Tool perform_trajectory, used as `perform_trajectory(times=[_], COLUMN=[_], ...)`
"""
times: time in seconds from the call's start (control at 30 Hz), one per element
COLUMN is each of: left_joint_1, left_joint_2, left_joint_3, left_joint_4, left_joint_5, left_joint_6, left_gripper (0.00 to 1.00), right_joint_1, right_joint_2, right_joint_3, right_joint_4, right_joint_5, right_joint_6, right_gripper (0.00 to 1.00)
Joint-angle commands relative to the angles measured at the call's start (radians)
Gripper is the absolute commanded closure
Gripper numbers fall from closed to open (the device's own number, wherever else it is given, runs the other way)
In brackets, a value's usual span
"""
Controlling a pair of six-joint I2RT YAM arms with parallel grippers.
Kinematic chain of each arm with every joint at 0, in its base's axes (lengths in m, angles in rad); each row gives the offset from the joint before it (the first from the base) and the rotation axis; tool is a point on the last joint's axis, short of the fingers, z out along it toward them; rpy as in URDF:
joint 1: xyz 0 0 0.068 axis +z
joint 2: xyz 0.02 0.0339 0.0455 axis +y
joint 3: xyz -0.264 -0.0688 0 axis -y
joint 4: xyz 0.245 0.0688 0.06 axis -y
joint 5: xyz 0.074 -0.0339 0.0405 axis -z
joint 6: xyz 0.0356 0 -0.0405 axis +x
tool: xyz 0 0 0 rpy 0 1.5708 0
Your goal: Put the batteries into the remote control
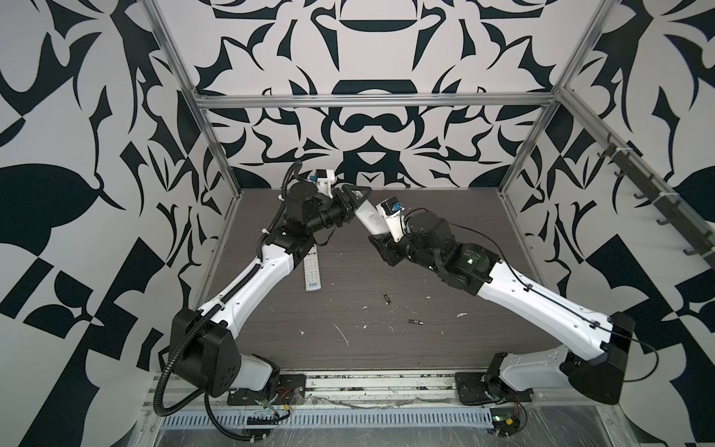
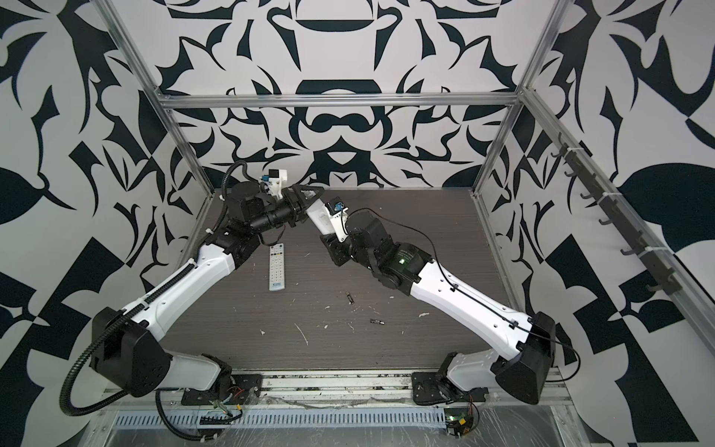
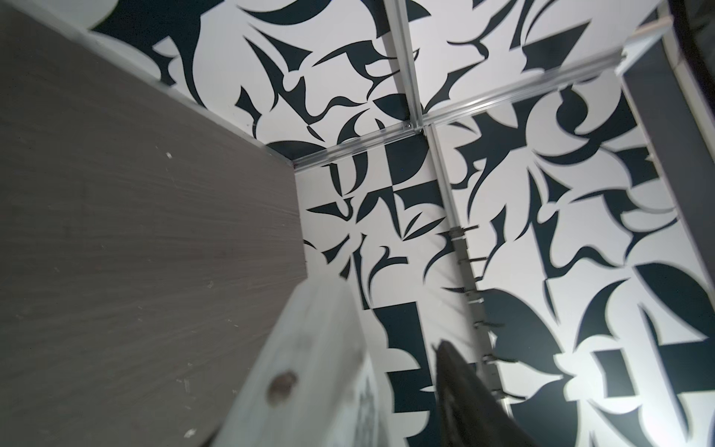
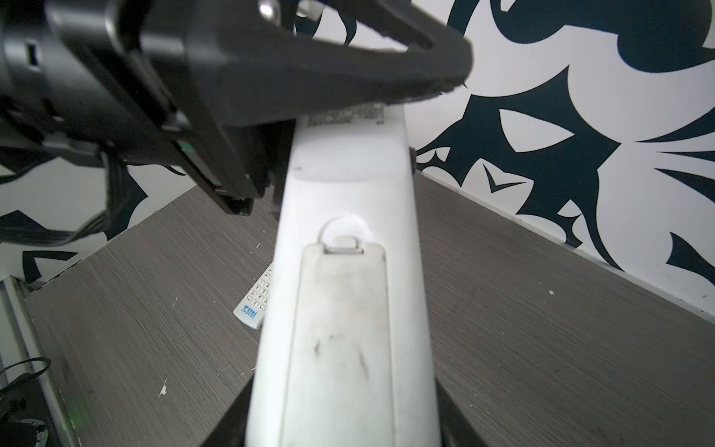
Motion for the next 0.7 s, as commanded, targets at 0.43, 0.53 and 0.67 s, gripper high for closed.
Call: perform_trajectory(times=[0.43, 0.53, 0.67], left_joint_1=[-0.002, -0.004, -0.013], left_joint_2=[-0.030, -0.027, -0.028], left_joint_3=[0.065, 0.084, 0.084], left_joint_4=[-0.200, -0.259, -0.293], left_joint_5=[-0.183, -0.234, -0.300], left_joint_6=[0.206, 0.274, 0.334], left_gripper=[1.00, 1.00, 1.00], right_joint_1=[-0.061, -0.113, -0.228], right_joint_2=[-0.021, -0.007, 0.043], right_joint_3=[0.133, 0.172, 0.170], right_joint_4=[-0.147, -0.202, -0.189], right_joint_5=[-0.039, -0.132, -0.303], right_joint_6=[0.195, 0.342, 0.651], right_gripper=[0.11, 0.02, 0.02])
